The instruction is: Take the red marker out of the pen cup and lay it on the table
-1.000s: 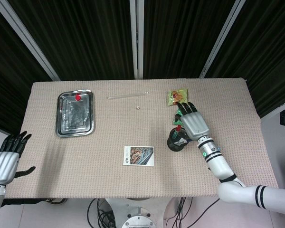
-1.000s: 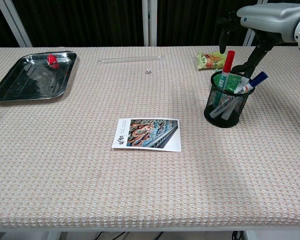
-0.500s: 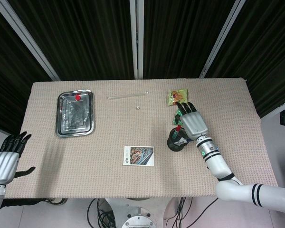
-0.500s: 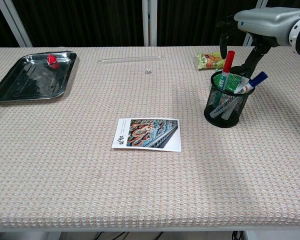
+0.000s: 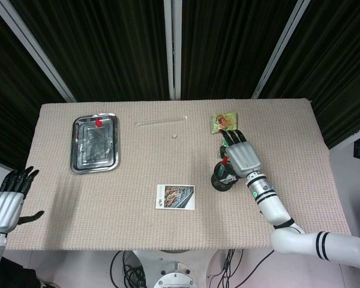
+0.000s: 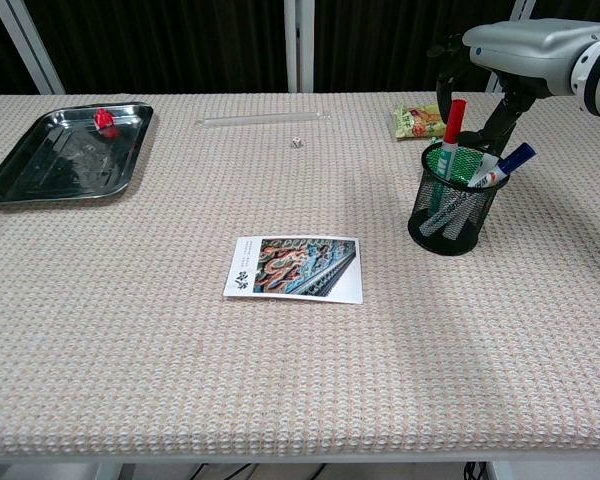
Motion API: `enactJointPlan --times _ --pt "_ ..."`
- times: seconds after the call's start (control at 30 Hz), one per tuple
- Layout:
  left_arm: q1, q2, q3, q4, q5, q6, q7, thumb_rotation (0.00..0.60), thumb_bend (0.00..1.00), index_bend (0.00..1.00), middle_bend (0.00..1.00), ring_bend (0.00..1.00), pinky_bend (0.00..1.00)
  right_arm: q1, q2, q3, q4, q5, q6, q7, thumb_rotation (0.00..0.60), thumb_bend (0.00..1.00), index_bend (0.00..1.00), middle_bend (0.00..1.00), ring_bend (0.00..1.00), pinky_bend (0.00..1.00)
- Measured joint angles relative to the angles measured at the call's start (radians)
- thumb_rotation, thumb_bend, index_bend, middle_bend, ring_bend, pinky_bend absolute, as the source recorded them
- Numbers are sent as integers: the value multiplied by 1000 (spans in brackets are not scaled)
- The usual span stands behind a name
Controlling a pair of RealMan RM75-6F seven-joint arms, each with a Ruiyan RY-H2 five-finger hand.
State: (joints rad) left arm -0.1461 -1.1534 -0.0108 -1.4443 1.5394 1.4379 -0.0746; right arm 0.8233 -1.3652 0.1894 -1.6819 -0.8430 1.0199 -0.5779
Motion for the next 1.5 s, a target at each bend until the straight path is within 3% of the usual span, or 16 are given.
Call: enactJointPlan --times 0.5,1.03,1.5 --pt "-1 3 0 -5 -3 -6 1 600 98 39 0 0 19 -10 15 1 -18 -32 29 29 600 317 617 42 0 0" --pt "-1 9 5 -23 3 -8 13 600 98 39 0 0 20 -65 168 45 -160 -95 105 101 600 327 647 51 0 0" --pt "-13 4 4 -22 -2 -30 21 600 98 39 0 0 19 -153 262 49 -112 -102 132 211 600 327 678 61 0 0"
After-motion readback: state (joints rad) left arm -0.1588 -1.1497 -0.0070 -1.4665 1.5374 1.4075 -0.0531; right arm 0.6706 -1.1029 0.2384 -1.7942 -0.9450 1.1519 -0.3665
